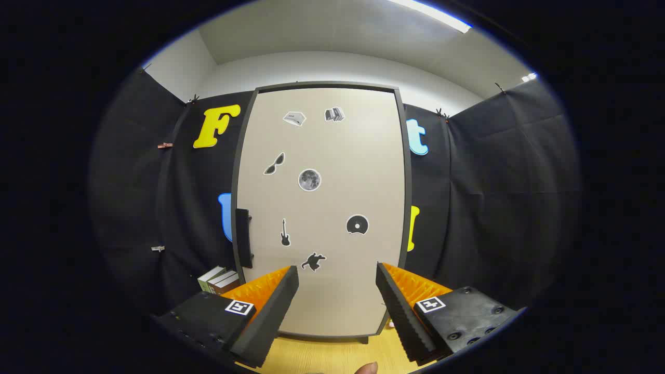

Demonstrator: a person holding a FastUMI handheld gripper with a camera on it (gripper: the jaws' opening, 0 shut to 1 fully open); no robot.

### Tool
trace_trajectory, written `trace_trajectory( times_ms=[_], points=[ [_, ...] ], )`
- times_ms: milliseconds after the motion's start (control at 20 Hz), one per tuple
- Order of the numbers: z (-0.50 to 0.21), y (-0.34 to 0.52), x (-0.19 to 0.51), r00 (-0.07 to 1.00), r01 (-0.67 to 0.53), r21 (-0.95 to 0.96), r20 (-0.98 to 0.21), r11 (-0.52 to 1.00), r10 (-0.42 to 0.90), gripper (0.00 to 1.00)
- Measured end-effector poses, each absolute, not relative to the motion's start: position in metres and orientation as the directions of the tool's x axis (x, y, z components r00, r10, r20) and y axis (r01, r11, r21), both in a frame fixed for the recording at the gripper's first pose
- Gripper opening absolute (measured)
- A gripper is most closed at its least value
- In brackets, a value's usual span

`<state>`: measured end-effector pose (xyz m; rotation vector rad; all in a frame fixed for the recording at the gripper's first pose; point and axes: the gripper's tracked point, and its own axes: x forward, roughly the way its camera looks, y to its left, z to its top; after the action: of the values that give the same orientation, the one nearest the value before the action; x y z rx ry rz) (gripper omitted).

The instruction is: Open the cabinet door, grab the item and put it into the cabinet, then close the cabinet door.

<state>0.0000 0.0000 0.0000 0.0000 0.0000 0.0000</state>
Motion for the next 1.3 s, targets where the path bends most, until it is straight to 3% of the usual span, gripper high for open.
trace_trajectory(
  times_ms=[900,1300],
  points=[
    [0.005,0.014,-0.013,1.0,-0.01,-0.016,-0.004,1.0,0.01,0.97],
    [0.015,0.073,0.006,0.997,-0.081,0.022,-0.001,0.996,0.081,0.97]
  ],
)
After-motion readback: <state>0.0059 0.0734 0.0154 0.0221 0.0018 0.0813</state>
